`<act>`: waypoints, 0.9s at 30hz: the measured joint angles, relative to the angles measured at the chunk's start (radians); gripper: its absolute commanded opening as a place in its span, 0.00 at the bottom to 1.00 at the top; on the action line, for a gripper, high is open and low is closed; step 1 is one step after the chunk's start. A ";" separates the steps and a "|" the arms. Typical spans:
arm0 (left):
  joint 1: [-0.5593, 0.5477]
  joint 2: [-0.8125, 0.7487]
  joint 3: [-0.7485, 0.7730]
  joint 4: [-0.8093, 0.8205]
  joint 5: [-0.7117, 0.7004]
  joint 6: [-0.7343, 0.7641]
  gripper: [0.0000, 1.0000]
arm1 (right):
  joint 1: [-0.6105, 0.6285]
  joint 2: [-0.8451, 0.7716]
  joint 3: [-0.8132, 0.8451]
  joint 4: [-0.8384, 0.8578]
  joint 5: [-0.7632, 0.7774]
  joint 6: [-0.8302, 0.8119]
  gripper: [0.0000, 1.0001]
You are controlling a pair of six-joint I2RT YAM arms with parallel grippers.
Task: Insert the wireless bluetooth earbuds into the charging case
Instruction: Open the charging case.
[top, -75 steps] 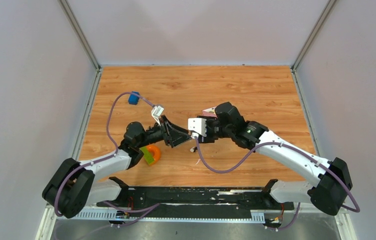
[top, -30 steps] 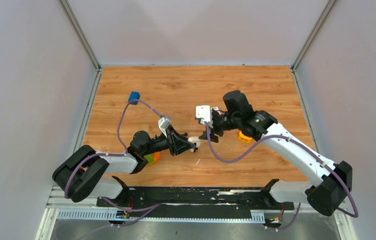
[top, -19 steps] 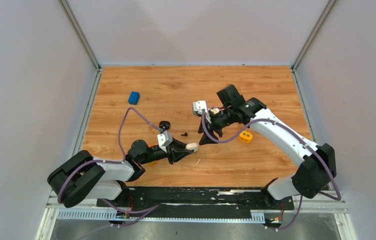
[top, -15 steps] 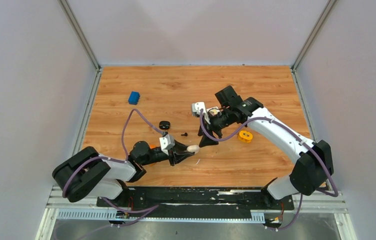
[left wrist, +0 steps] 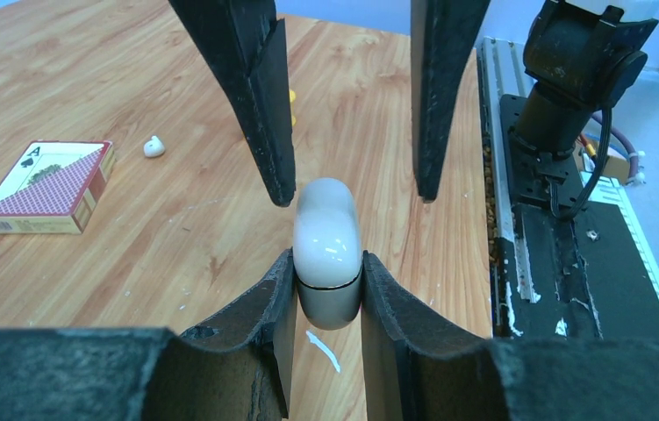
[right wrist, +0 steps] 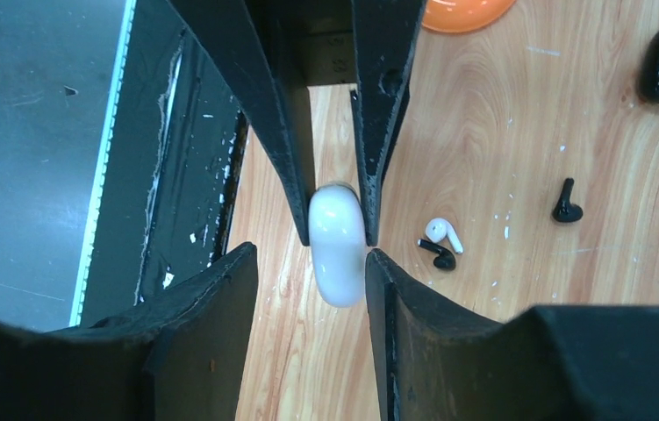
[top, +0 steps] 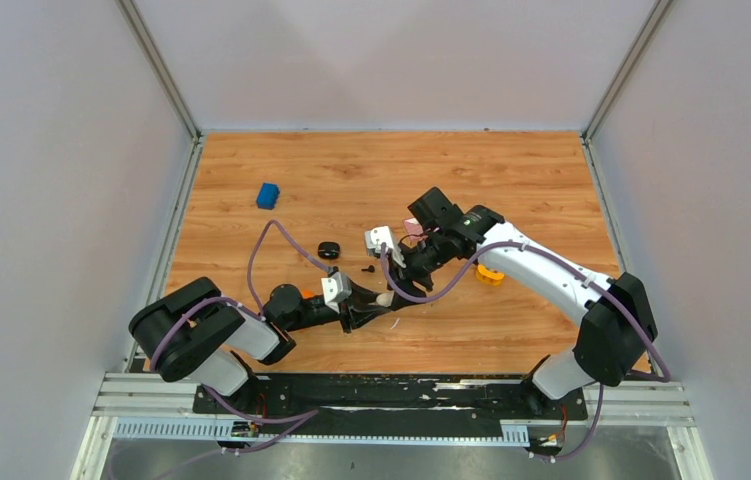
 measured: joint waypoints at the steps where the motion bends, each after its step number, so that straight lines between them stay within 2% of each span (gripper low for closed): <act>1: 0.000 0.000 0.000 0.001 0.000 -0.002 0.13 | 0.000 0.003 -0.004 0.001 0.010 -0.002 0.48; 11: -0.001 -0.002 0.000 0.012 0.018 -0.022 0.13 | -0.001 0.009 -0.021 0.029 0.050 -0.007 0.47; 14: -0.004 -0.002 0.000 0.012 0.020 -0.025 0.13 | -0.001 0.010 -0.029 0.034 0.056 -0.008 0.42; 18: -0.005 -0.002 0.000 0.011 0.019 -0.027 0.15 | -0.001 0.018 -0.029 0.033 0.054 -0.011 0.29; 22: -0.004 -0.002 0.000 0.005 0.016 -0.032 0.16 | 0.000 0.030 -0.029 0.019 0.047 -0.016 0.33; 27: -0.005 -0.001 0.000 0.005 0.016 -0.034 0.15 | 0.000 0.033 -0.029 0.017 0.045 -0.022 0.24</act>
